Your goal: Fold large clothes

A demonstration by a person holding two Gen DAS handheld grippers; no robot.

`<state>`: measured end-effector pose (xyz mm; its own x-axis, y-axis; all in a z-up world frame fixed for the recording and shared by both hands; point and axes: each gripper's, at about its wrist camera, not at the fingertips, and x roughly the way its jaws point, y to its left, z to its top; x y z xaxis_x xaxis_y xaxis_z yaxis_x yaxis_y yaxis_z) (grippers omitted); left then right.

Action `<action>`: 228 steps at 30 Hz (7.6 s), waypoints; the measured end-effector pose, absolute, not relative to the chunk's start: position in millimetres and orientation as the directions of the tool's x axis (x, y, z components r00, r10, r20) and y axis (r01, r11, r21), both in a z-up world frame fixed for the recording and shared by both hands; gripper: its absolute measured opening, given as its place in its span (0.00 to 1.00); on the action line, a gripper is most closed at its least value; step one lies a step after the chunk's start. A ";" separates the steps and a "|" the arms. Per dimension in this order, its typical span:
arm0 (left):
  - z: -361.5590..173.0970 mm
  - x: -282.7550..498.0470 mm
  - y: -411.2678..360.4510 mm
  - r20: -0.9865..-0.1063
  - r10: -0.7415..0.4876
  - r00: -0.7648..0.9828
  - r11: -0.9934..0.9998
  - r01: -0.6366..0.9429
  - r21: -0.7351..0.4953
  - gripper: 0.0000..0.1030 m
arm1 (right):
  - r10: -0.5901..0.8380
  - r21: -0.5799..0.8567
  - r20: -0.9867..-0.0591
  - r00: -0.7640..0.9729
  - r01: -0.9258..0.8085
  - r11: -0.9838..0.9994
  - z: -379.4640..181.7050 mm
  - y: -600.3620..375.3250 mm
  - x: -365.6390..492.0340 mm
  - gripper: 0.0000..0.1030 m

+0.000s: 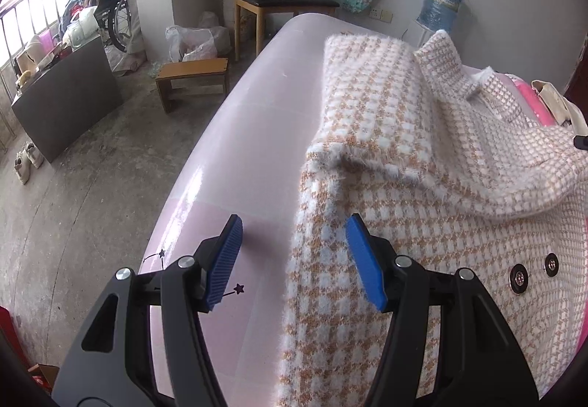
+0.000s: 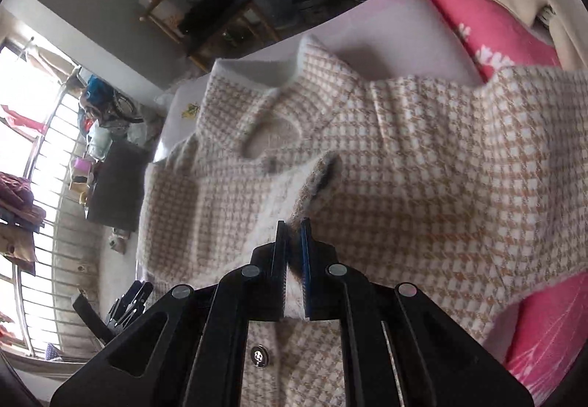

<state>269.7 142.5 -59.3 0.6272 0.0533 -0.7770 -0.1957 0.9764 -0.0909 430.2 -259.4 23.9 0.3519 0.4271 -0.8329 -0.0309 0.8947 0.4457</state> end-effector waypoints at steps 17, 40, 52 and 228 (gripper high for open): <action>-61.1 271.2 138.2 -0.781 0.078 0.620 0.980 -0.193 -0.055 0.55 | 0.252 0.278 -0.891 0.376 0.015 0.960 -13.7 -290.3 433.4 0.07; -4.2 380.0 118.1 -0.708 -0.206 0.676 0.974 0.070 -0.216 0.45 | 0.052 0.009 -0.852 0.521 -0.086 0.996 -9.5 -262.8 419.0 0.24; -50.8 459.1 123.1 -0.816 -0.147 0.559 0.977 -0.049 -0.209 0.43 | 0.216 0.163 -0.873 0.438 -0.154 0.974 -41.3 -249.1 439.2 0.40; -66.2 380.9 -52.7 -0.845 -0.138 0.517 0.979 0.199 -0.038 0.93 | -0.241 0.259 -0.731 0.638 0.586 0.768 58.4 -588.3 309.5 0.13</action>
<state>380.9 -52.7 -66.2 0.5166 -0.1382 -0.8450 0.1993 0.9792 -0.0383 309.5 -588.3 58.4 0.6381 -0.2406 -0.7314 0.5861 0.7677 0.2589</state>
